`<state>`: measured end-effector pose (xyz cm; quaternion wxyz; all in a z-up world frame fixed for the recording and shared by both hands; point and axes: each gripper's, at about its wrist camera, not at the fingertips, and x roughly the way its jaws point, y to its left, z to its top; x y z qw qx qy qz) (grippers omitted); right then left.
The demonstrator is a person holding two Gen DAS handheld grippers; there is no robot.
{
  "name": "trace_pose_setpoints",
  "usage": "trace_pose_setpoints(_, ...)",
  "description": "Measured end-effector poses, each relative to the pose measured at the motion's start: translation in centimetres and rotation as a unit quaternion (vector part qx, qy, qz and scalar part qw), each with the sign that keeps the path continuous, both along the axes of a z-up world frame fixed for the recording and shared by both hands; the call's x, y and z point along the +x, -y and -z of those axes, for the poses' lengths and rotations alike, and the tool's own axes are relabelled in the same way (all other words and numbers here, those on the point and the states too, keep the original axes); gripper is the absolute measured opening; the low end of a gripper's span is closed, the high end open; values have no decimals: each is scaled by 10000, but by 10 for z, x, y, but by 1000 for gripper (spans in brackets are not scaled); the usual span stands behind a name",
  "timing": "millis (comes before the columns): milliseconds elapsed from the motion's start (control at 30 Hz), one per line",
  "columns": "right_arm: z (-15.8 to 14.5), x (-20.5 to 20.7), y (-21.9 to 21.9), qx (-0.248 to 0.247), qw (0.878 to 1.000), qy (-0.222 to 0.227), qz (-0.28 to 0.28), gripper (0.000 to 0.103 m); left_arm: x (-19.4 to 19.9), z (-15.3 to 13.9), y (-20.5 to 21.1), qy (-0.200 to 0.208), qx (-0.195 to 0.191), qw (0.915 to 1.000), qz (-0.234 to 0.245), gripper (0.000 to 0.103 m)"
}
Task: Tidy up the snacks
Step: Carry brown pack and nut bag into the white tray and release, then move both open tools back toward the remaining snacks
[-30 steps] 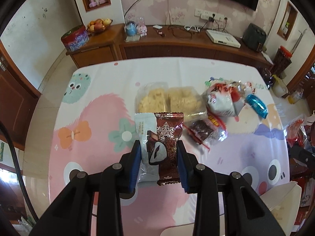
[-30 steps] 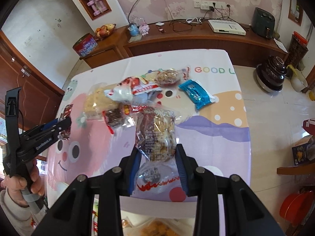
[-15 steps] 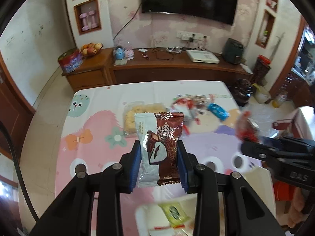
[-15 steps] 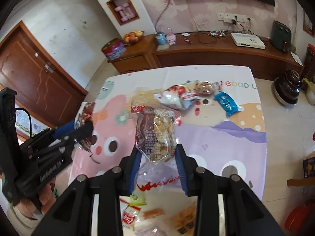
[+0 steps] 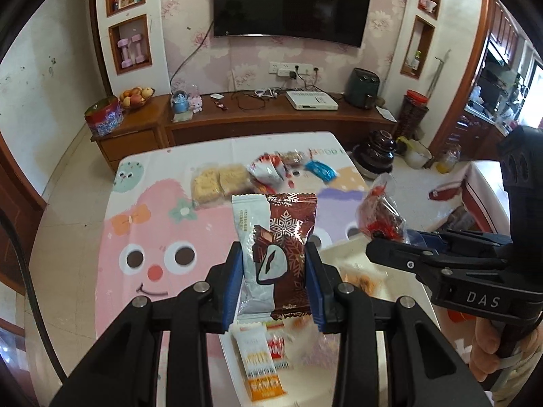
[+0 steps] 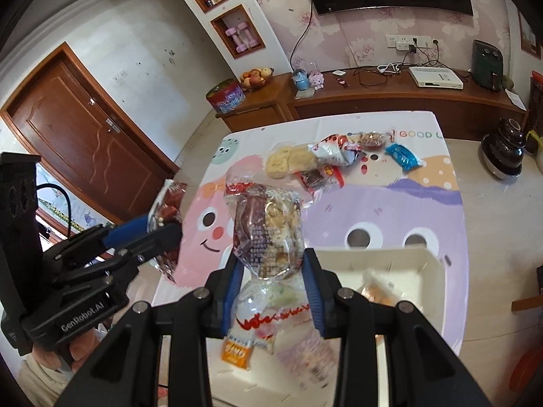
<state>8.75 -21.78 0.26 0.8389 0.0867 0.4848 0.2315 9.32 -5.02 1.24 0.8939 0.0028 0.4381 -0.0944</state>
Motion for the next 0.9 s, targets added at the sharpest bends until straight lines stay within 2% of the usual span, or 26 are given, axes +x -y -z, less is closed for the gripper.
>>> trace_pose_setpoints(167, 14, -30, -8, -96, 9998, -56, 139, 35, -31, 21, 3, -50, 138, 9998, 122, 33)
trace_pose_setpoints(300, 37, -45, -15, -242, 9990, -303, 224, 36, -42, 43, 5, -230, 64, 9995, 191, 33)
trace_pose_setpoints(433, 64, -49, -16, -587, 9956, -605, 405, 36, -47, 68, 5, -354, 232, 9989, 189, 35)
trace_pose_setpoints(533, 72, -53, -9, -522, 9933, -801, 654, 37, -52, 86, 2, -571, 148, 9981, 198, 45)
trace_pose_setpoints(600, 73, -59, -5, -444, 9925, -850, 763, 37, -53, 99, -1, -764, 56, 9969, 168, 64)
trace_pose_setpoints(700, 68, -68, -5, -456, 9929, -761, 790, 38, -58, 116, -3, -916, -5, 9957, 151, 69)
trace_pose_setpoints(900, 71, -79, 1, -236, 9927, -803, 866, 43, -67, 135, -7, -954, 162, 9952, 106, 76)
